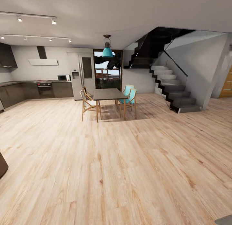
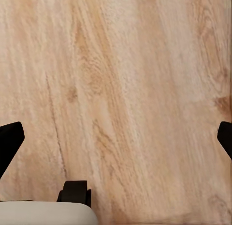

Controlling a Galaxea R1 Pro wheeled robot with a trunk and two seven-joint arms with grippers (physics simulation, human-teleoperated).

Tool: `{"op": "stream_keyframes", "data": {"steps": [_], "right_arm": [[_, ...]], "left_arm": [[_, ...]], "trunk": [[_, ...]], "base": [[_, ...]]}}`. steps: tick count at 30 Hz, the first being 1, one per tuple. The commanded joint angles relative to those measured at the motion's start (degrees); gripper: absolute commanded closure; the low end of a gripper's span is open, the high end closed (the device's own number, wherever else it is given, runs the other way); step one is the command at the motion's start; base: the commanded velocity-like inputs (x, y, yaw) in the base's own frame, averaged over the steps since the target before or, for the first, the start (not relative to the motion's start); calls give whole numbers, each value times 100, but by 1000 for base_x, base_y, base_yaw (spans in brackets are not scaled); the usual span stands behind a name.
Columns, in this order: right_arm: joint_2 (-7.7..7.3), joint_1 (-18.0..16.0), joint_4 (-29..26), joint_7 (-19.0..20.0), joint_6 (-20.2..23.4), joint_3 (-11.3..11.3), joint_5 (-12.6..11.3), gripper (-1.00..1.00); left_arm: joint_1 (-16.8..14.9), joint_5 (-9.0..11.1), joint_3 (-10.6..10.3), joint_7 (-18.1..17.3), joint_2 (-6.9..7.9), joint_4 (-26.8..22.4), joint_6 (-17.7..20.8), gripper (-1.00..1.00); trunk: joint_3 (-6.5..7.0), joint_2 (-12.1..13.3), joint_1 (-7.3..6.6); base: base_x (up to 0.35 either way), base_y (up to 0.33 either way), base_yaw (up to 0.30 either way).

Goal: Turn on the radio receiver that's on the table in the living room.

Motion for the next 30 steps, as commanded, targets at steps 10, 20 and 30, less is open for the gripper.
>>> {"op": "stream_keyframes", "data": {"steps": [10, 20, 30], "right_arm": [[0, 0, 0, 0, 0, 0, 0, -100], [0, 0, 0, -8, 0, 0, 0, -100], [0, 0, 0, -8, 0, 0, 0, -100]], "left_arm": [[0, 0, 1, 0, 0, 0, 0, -100], [0, 0, 1, 0, 0, 0, 0, -100], [0, 0, 3, 0, 0, 0, 0, -100]], "trunk": [[0, 0, 0], [0, 0, 0], [0, 0, 0]], "base": [[0, 0, -277], [0, 0, -279], [0, 0, -283]]}}
